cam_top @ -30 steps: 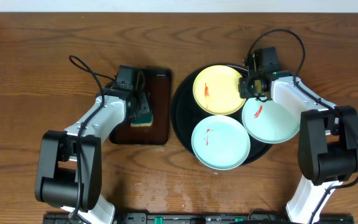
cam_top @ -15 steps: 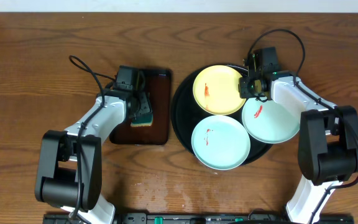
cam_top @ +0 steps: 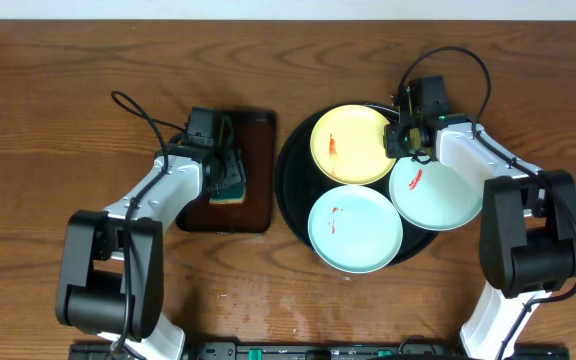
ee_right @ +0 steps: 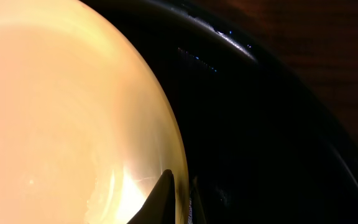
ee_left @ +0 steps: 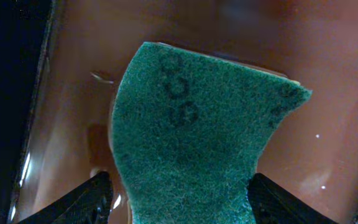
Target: Clean dirty plates on tray and stack at the side
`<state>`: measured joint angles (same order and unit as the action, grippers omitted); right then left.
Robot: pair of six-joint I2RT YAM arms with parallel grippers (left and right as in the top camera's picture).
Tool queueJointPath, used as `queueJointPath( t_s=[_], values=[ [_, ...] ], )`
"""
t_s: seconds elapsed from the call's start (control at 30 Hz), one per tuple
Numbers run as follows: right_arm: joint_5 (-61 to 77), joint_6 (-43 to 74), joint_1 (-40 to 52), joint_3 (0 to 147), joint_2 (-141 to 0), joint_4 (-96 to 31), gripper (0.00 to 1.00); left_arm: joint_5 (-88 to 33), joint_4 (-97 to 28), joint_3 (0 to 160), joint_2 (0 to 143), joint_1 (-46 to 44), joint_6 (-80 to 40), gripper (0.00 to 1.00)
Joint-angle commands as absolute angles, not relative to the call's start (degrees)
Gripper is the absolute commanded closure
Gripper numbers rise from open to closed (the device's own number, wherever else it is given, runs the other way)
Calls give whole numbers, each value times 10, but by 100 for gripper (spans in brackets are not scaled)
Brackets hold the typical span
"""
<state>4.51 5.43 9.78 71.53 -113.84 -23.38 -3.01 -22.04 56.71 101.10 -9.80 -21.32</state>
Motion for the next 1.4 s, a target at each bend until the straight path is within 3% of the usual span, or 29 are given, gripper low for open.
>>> queueJointPath(
  t_s=[0.0, 0.5, 1.0, 1.37],
  values=[
    [49, 52, 102, 721, -1126, -235, 91, -23, -222, 555, 1027, -97, -213, 37],
    [49, 52, 102, 721, -1126, -236, 91, -23, -218, 572, 966, -97, -202, 92],
    [49, 51, 102, 721, -1126, -235, 93, -23, -228, 571, 781, -97, -159, 93],
    [49, 51, 102, 721, -1126, -234, 93, -23, -231, 562, 772, -97, -165, 92]
  ],
)
